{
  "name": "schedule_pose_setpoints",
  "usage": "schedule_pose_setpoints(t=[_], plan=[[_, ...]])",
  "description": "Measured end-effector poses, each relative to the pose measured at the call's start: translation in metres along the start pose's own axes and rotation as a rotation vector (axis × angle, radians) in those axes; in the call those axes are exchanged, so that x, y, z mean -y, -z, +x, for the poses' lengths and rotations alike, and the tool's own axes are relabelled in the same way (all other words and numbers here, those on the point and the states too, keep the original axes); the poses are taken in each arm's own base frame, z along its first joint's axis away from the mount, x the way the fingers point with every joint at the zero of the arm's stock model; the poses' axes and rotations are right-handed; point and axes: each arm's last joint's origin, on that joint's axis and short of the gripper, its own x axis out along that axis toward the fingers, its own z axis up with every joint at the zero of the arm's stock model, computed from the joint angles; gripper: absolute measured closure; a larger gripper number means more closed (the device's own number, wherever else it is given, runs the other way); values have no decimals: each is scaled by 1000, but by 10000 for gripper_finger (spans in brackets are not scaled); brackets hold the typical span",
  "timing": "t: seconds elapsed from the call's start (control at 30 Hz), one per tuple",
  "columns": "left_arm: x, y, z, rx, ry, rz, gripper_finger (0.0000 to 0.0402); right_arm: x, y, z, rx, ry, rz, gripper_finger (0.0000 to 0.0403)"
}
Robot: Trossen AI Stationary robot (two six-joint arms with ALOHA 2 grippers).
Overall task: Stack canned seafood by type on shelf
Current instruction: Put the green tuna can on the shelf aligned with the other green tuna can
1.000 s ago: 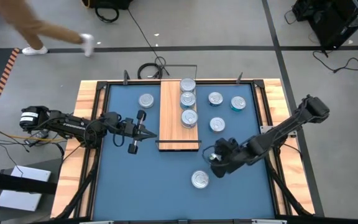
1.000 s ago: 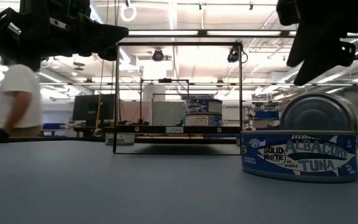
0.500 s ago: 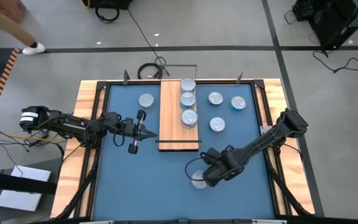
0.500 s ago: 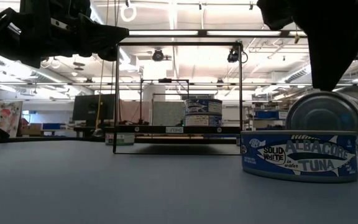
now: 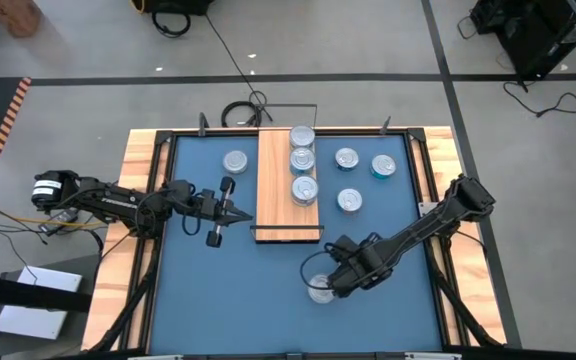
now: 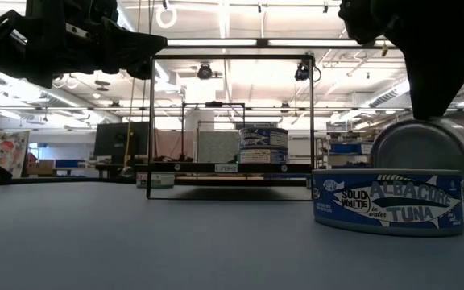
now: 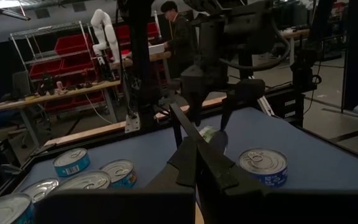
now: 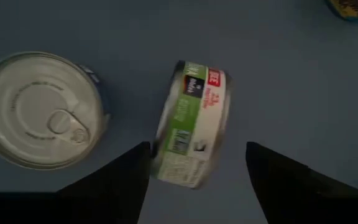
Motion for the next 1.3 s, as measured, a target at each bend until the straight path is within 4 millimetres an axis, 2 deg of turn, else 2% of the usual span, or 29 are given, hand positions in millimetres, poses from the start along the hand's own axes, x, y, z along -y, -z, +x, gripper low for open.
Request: schedule_pose_setpoints(t=[0.3,0.47,0.77,0.97,1.13,1.3], plan=[[0,0,0,0,0,-1,398,-2,0,0,8,-17,27,118],[0,0,0,0,1,-1,398,-1,2,2,31,-3,13,124],[0,0,0,1,3,-9,398,0,6,18,9,-18,-40,175],[0,0,0,2,-3,-55,398,-3,7,22,35,-56,-96,264],[-1,-2,1,8,-6,-97,398,-5,12,19,59,-43,-195,264],[-5,-13,9,16,-5,-232,398,-10,21,-5,99,-26,-331,264]])
